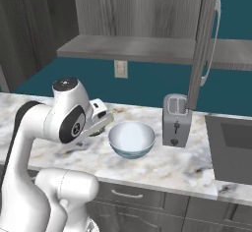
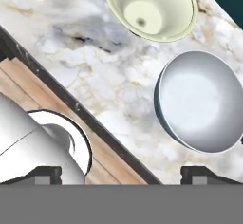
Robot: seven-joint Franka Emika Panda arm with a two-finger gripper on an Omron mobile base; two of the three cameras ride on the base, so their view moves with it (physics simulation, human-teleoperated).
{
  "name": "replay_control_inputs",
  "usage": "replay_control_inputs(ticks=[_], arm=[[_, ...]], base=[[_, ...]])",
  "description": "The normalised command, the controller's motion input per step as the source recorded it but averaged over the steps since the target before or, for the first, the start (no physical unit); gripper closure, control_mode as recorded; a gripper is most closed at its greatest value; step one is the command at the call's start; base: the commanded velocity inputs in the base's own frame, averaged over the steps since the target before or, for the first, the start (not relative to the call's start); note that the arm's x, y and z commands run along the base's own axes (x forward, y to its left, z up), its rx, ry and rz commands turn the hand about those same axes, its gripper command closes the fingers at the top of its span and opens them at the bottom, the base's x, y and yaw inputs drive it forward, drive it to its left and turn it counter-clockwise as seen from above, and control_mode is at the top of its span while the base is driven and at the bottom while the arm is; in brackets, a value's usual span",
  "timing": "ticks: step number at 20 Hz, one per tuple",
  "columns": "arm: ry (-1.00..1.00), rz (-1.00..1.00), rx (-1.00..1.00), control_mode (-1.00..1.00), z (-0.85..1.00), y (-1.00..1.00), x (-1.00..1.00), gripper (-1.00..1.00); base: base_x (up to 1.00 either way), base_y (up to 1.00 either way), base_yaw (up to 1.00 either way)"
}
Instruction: Open the cabinet. Pick the bowls from the counter and place them in the cabinet. Then close the cabinet.
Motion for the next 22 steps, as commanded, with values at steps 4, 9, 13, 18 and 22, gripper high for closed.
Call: replay_control_inputs(ticks=[4, 9, 13, 18, 22], arm=[[-0.01, 0.00, 0.00, -1.00, -0.14, -0.02, 0.38, -1.00], [0.01, 0.00, 0.00, -1.00, -0.10, 0.00, 0.40, -1.00], [0.05, 0.00, 0.00, -1.00, -0.17, 0.00, 0.39, -1.00], [0.06, 0.00, 0.00, -1.00, -0.19, 0.00, 0.42, -1.00], [0.05, 0.00, 0.00, -1.00, -0.21, 0.00, 0.35, -1.00]], base=[[0.00, 0.00, 0.00], [0.00, 0.00, 0.00], [0.00, 0.00, 0.00], [0.00, 0.00, 0.00], [0.00, 0.00, 0.00]])
